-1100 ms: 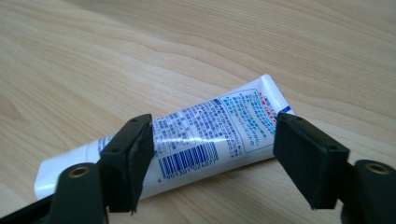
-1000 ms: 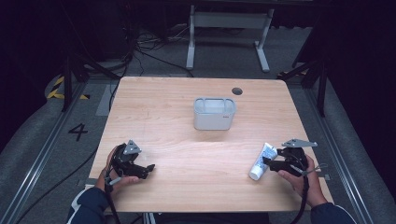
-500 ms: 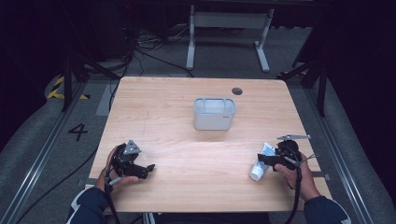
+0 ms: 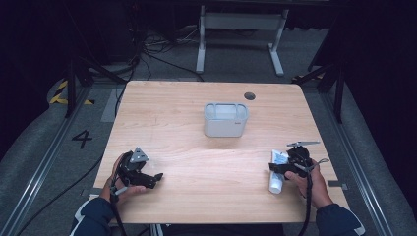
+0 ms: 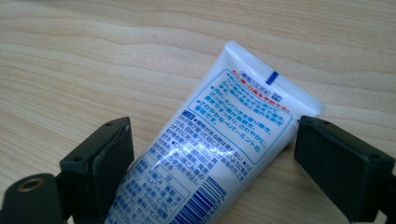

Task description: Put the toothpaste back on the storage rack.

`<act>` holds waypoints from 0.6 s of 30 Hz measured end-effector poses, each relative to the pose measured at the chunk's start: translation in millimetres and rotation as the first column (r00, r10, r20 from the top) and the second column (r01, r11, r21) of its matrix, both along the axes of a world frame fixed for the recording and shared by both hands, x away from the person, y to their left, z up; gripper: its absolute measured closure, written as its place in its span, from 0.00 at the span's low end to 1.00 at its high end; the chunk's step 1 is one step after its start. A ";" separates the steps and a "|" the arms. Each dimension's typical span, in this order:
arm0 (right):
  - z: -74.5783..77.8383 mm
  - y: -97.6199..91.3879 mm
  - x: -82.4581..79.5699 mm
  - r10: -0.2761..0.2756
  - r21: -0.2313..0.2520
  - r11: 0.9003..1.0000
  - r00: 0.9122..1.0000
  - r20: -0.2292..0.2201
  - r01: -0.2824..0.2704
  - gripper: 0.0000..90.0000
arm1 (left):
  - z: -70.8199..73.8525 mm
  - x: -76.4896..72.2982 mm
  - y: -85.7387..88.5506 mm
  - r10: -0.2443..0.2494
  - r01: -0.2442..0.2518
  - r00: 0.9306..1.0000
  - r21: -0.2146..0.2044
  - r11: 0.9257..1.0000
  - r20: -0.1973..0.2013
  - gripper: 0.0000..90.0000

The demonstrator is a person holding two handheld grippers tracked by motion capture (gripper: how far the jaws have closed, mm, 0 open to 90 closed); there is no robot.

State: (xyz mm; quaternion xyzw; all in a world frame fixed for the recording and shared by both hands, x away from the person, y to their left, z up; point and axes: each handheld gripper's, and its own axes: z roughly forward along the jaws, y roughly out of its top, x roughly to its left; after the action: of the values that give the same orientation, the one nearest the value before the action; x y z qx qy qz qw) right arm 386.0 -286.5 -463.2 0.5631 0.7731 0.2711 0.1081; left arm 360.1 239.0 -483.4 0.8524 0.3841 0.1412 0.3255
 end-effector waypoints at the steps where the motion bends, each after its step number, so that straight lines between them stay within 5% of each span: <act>1: -0.2 1.3 0.3 0.006 -0.009 1.000 1.000 -0.003 -0.006 0.18 | 0.0 0.0 0.0 0.000 0.000 1.000 0.000 1.000 0.000 0.00; 5: 4.2 7.9 -1.3 0.069 -0.055 0.996 0.997 -0.016 -0.070 0.37 | 0.0 0.0 0.0 0.000 0.000 1.000 0.000 1.000 0.000 0.00; 13: 8.3 17.6 6.3 0.126 -0.161 0.977 0.989 -0.074 -0.137 0.40 | 0.0 0.0 0.0 0.001 -0.001 1.000 0.000 1.000 0.000 0.00; 18: 10.0 22.6 10.6 0.164 -0.175 0.969 0.983 -0.086 -0.177 0.47 | 0.0 0.0 0.0 0.000 0.000 1.000 0.000 1.000 0.000 0.00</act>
State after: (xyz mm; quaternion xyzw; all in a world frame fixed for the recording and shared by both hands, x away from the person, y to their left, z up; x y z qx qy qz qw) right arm 396.7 -263.9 -453.2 0.4916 0.8435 0.1875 0.1081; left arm 360.1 239.1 -483.4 0.8525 0.3839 0.1414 0.3254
